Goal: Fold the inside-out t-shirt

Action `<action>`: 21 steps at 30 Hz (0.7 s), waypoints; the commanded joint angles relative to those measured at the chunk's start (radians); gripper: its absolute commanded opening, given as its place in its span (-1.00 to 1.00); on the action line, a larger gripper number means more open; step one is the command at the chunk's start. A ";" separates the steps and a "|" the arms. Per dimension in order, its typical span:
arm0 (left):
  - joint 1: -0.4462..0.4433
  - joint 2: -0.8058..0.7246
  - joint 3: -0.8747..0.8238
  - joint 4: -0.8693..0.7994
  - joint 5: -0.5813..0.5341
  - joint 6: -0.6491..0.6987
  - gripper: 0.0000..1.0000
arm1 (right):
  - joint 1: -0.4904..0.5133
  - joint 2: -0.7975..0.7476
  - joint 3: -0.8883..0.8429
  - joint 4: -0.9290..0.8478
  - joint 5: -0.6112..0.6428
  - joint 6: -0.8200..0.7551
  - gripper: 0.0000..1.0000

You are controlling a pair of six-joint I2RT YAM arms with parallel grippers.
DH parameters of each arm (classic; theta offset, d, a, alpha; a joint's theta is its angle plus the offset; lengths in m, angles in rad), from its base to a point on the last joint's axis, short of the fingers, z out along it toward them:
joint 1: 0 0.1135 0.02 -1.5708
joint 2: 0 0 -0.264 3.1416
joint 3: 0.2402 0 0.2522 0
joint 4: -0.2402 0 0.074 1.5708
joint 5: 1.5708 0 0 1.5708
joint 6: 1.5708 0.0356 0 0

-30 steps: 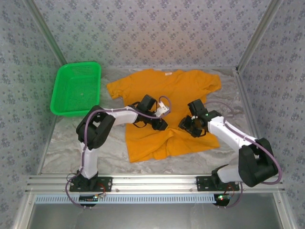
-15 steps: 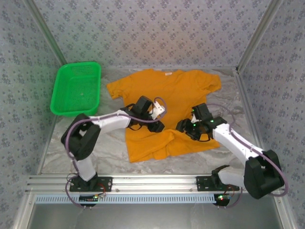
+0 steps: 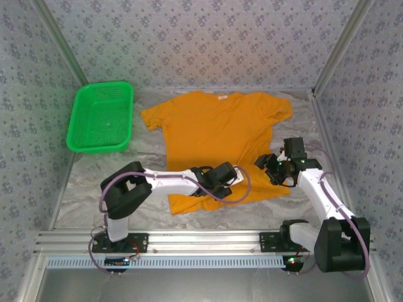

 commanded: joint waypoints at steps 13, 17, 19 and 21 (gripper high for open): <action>0.145 -0.193 0.024 -0.029 0.245 -0.067 -1.00 | 0.254 -0.085 -0.088 0.082 0.003 -0.153 0.17; 0.227 -0.208 0.015 -0.005 0.361 -0.100 -1.00 | 0.443 -0.114 -0.111 0.234 0.061 -0.332 0.18; 0.275 -0.195 0.020 0.007 0.400 -0.114 -1.00 | 0.540 -0.128 -0.153 0.337 0.122 -0.447 0.19; 0.313 -0.178 0.034 0.009 0.416 -0.114 -1.00 | 0.615 -0.122 -0.202 0.462 0.173 -0.552 0.21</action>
